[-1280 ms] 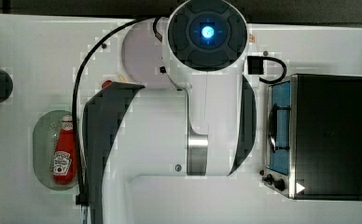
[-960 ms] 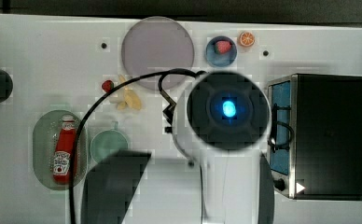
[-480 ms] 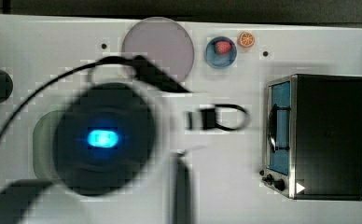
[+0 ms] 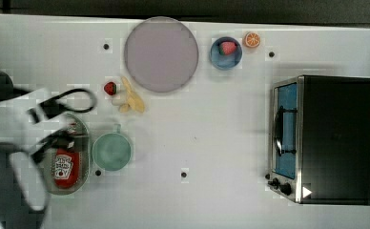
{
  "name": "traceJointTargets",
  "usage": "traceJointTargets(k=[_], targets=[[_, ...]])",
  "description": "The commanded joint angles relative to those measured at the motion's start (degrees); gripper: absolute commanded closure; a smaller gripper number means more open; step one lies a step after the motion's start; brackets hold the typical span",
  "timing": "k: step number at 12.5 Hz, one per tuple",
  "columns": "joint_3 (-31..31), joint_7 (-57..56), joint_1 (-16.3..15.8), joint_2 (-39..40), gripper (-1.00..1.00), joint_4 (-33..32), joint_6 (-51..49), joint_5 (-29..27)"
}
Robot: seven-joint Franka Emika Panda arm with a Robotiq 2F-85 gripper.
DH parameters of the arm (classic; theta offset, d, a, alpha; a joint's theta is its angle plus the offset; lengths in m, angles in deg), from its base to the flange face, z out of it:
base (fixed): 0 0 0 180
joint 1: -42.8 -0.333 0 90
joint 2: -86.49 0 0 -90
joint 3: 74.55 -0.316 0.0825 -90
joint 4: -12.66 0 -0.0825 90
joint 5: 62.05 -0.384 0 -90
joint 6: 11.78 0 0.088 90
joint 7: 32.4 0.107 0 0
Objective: Pick ketchup from strainer and place it on the table
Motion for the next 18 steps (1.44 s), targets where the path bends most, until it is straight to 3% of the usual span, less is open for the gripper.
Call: traceJointTargets(k=[1,5,11,18], targets=[[-4.8,-0.65,-0.83,2.32,-1.0,-1.15,2.53,0.29],[-9.73,3.8,-1.57,8.67,-1.0,-5.75,9.37,2.3],[-10.19,13.79,-3.82,19.05,-1.0,-14.75,27.78,11.82],[-8.16,22.22,-4.65,31.08,-1.0,-15.48,38.05,23.04]])
